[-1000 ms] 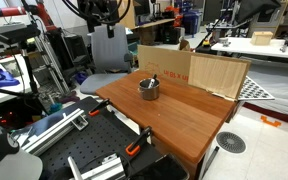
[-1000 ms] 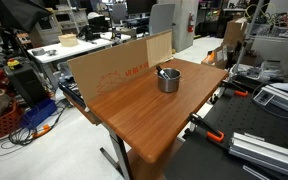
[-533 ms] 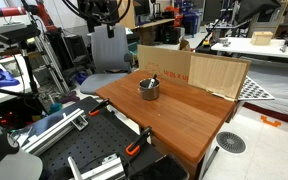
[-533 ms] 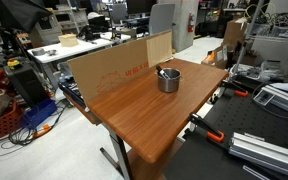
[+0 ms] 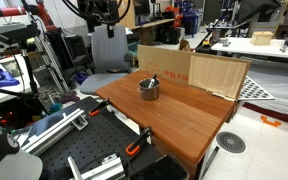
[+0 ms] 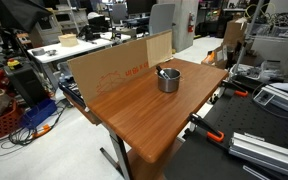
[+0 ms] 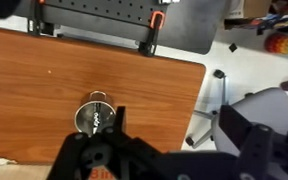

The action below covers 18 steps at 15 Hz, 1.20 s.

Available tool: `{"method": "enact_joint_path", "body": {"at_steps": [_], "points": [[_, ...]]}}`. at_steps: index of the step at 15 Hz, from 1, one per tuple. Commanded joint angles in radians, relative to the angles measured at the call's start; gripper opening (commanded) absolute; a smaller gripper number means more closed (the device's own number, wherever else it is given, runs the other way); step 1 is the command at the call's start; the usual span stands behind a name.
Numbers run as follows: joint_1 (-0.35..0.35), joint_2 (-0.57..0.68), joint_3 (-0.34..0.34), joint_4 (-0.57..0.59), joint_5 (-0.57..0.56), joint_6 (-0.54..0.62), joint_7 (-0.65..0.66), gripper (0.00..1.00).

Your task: Take the marker out of the cup

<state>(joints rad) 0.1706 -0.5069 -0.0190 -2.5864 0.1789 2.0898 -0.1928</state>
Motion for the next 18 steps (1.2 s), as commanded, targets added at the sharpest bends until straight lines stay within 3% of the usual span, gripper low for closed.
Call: {"method": "enact_joint_path", "body": {"at_steps": [1,18], "points": [[-0.021,0.007,0.022,0.0,-0.011,0.007,0.008,1.0],[-0.09,0.356,0.044,0.131,-0.205,0.102,0.066,1.0]]}}
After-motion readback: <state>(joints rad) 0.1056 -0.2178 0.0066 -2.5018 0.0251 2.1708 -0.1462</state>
